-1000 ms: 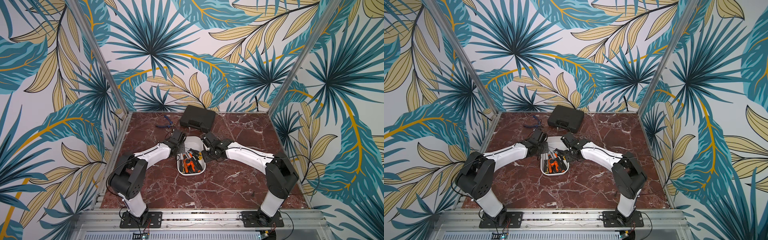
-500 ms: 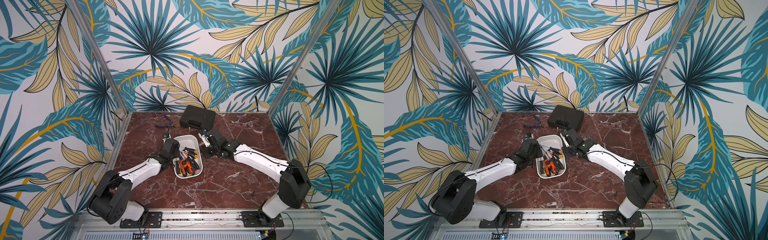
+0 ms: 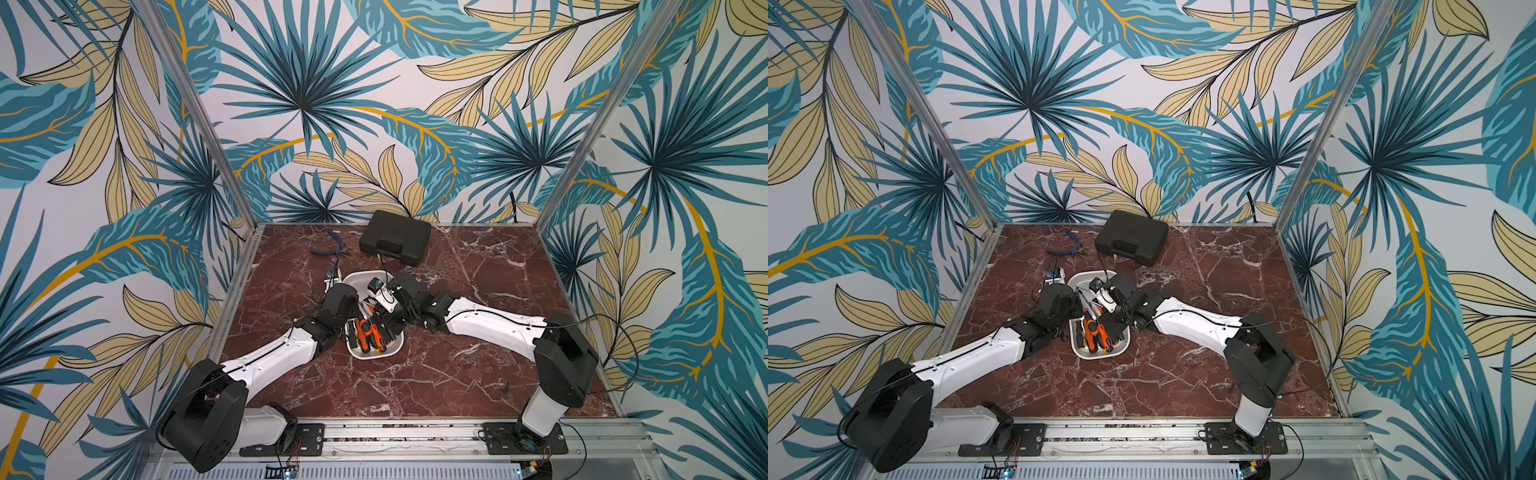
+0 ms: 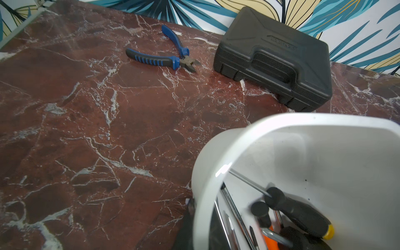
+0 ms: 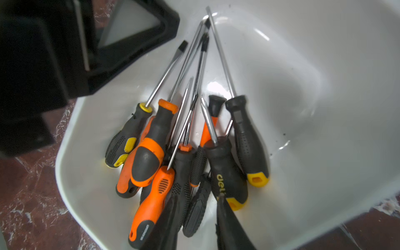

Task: Take out the screwdriver from the storage box
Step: Pick up the socket head from the storage box.

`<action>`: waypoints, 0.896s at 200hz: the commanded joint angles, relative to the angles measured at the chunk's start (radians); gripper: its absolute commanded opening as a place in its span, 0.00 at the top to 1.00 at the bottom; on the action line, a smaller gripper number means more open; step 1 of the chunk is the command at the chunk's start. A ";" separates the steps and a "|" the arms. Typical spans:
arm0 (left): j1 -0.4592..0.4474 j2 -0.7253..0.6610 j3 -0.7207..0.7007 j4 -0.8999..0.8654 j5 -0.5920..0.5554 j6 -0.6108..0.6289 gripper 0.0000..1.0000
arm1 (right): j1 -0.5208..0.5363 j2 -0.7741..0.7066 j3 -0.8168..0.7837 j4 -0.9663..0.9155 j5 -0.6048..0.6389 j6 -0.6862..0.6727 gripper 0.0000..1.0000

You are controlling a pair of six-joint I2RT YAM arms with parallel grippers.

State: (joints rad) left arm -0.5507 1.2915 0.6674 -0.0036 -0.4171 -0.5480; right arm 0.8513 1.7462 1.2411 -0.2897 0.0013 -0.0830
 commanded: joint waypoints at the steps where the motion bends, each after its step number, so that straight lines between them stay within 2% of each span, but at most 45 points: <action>1: -0.014 -0.059 -0.021 0.125 -0.037 0.009 1.00 | 0.004 0.019 0.018 0.050 0.037 0.014 0.68; 52: -0.029 -0.078 -0.031 0.133 -0.048 0.014 1.00 | 0.005 0.036 -0.002 0.146 0.078 0.027 0.72; 98: -0.032 -0.070 -0.032 0.130 -0.046 0.010 1.00 | 0.005 0.077 0.001 0.142 0.039 0.023 0.71; 129: -0.034 -0.064 -0.032 0.130 -0.041 0.006 1.00 | 0.004 0.102 0.001 0.136 0.044 0.019 0.70; 179: -0.034 -0.064 -0.032 0.125 -0.038 0.006 1.00 | 0.005 0.131 0.005 0.112 0.079 -0.002 0.61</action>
State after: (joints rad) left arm -0.5793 1.2560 0.6373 0.0154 -0.4496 -0.5213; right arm 0.8536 1.8408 1.2465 -0.1467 0.0601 -0.0692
